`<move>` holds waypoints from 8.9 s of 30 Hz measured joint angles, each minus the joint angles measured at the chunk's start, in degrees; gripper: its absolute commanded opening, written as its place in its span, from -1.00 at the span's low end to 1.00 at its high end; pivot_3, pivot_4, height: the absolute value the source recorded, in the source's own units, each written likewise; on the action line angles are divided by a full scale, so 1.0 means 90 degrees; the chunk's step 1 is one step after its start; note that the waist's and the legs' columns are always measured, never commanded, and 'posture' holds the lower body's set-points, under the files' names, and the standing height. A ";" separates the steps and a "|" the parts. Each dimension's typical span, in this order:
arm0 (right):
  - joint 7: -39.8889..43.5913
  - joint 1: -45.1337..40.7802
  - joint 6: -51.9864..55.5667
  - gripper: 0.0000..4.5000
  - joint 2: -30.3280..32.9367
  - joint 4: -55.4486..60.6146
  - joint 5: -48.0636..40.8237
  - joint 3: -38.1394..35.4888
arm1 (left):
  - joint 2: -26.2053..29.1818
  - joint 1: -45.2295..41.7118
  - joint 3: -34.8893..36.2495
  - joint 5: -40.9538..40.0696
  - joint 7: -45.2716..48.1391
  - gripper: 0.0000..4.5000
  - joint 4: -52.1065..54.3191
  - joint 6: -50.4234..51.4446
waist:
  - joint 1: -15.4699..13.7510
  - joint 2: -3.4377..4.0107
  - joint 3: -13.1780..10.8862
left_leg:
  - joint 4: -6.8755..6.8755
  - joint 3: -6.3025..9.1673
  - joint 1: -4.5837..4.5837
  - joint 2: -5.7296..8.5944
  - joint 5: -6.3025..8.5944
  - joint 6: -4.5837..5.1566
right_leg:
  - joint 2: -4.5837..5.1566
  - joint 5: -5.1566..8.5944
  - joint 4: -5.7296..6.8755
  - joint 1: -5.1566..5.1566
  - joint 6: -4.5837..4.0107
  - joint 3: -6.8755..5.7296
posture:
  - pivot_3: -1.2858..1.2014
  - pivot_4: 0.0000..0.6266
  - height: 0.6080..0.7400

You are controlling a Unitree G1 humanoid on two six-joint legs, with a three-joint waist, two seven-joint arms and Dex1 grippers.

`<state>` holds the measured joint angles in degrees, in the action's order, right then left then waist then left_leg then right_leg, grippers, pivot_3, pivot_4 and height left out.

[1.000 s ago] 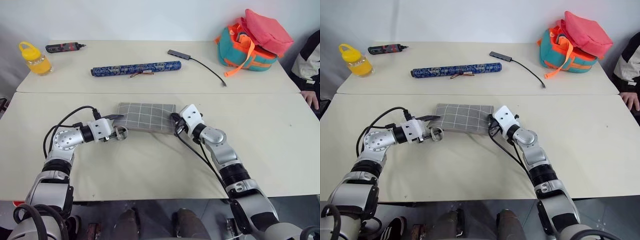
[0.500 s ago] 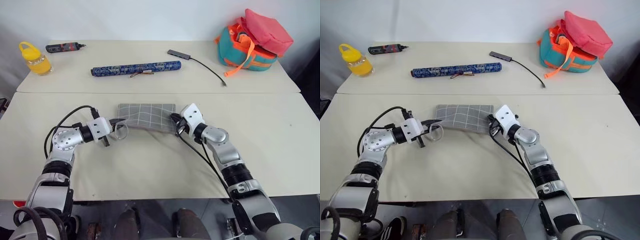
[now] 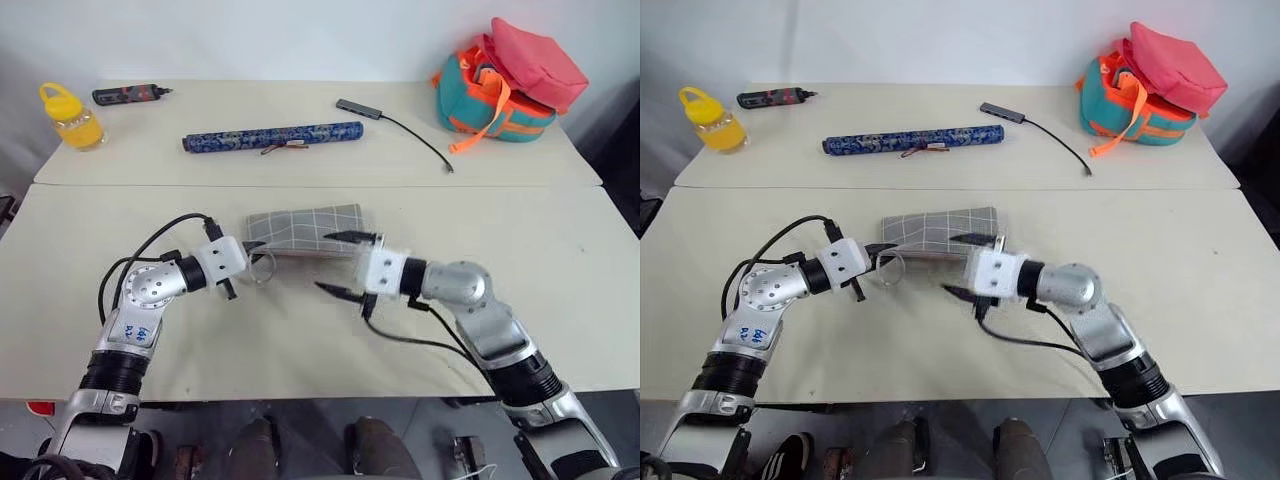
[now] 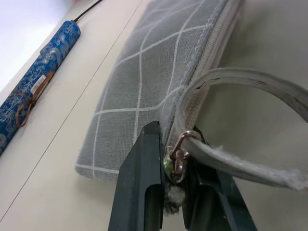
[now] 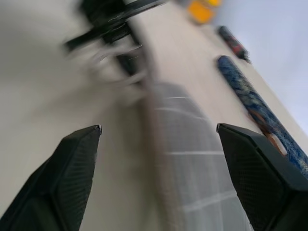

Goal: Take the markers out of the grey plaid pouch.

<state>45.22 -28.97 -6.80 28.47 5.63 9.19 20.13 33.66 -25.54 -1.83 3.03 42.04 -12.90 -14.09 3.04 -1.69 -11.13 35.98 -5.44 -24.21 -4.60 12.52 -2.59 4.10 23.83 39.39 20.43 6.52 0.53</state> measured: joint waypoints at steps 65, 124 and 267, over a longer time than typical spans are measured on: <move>-0.0260 -0.0738 -0.1572 -1.00 0.0231 -0.2275 -0.0290 -0.0769 | 0.0385 0.1045 0.0952 -0.2276 0.1534 -0.11 0.1326 -0.0011 | 0.0015 -0.0002 -0.0001 | 0.0004 0.0002 0.0006 -0.0011 0.0002 -0.0005 | -0.0008 0.0000 -0.0003 0.0000 -0.0001 0.0019 | 0.03 -0.52 1.00; -0.1177 0.1051 0.5275 0.13 -0.1191 0.1167 -0.4734 -0.1146 | -0.0451 0.0803 -0.0136 -0.0144 -0.0521 -1.00 0.0481 -0.1523 | -0.0145 -0.0006 0.0001 | 0.0006 -0.0006 0.0004 -0.0019 0.0007 0.0002 | -0.0033 -0.0005 -0.0020 -0.0003 -0.0008 0.0041 | 0.03 -0.52 1.00; -0.0572 -0.0744 -0.0172 0.35 0.0247 -0.1030 0.1267 -0.0025 | -0.0677 0.0823 0.0049 -0.1424 0.0420 -1.00 0.1192 0.0074 | -0.0098 -0.0004 0.0001 | 0.0029 -0.0159 0.0012 -0.0043 0.0045 0.0013 | -0.0062 -0.0023 -0.0052 0.0024 0.0022 0.0156 | 0.03 -0.52 1.00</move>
<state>40.07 -35.66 -8.35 30.69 -3.64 20.59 19.90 27.57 -18.12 -1.39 -9.79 45.82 -2.18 -13.42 2.16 -1.73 -11.12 36.23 -6.87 -24.10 -4.98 12.93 -2.48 3.55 23.62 38.92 20.65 6.72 1.93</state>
